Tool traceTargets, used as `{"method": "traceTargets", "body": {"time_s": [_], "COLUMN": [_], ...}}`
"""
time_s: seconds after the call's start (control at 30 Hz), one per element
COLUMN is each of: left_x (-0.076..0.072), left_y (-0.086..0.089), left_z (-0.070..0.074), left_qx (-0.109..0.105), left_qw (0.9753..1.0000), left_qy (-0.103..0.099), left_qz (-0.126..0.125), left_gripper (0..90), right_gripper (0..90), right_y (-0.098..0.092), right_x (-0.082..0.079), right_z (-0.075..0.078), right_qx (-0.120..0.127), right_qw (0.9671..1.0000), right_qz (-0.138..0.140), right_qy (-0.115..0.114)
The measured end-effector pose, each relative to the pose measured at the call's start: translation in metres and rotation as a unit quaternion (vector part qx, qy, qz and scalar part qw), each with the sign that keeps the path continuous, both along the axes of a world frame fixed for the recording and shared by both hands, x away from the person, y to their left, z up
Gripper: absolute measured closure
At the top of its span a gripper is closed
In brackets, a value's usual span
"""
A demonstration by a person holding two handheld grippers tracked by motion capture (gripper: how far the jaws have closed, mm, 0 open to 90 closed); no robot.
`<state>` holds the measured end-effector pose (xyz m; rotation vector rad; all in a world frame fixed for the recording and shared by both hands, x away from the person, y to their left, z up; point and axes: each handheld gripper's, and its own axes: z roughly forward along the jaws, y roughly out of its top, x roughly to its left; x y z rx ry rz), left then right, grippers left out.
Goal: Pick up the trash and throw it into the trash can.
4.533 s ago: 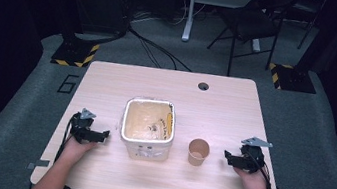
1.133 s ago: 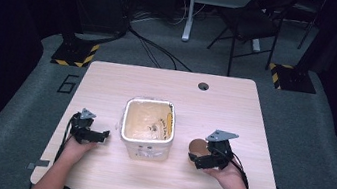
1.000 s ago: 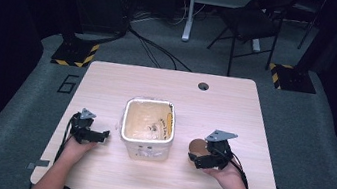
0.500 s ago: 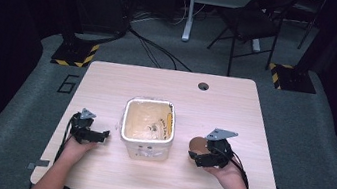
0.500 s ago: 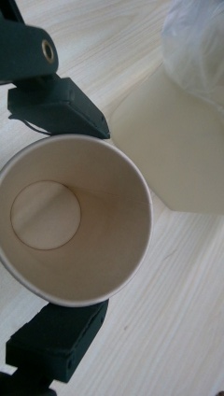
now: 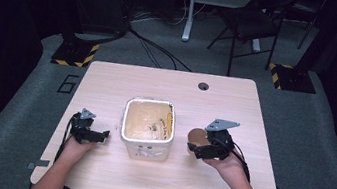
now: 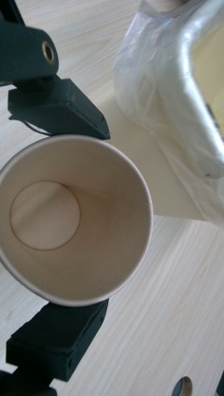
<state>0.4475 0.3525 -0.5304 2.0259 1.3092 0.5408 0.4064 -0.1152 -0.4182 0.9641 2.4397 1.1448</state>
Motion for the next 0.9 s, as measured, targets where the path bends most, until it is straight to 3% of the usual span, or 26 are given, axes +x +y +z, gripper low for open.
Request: {"method": "traceTargets", "body": {"time_s": [0.37,0.9], "left_x": [0.000,0.000], "left_y": [0.000,0.000], "left_z": [0.000,0.000], "left_qx": [0.000,0.002], "left_qw": [1.0000,1.0000], "left_qy": [0.000,0.002], "left_qz": [0.000,0.000], "left_gripper": [0.0,0.0], "right_gripper": [17.3,17.4], "right_y": [0.007,0.024], "right_x": [0.005,0.015], "right_z": [0.026,0.066], "right_qx": [0.017,0.024], "right_qw": [0.9998,0.9993], "right_qz": [0.004,0.018], "right_qy": [0.000,-0.022]}}
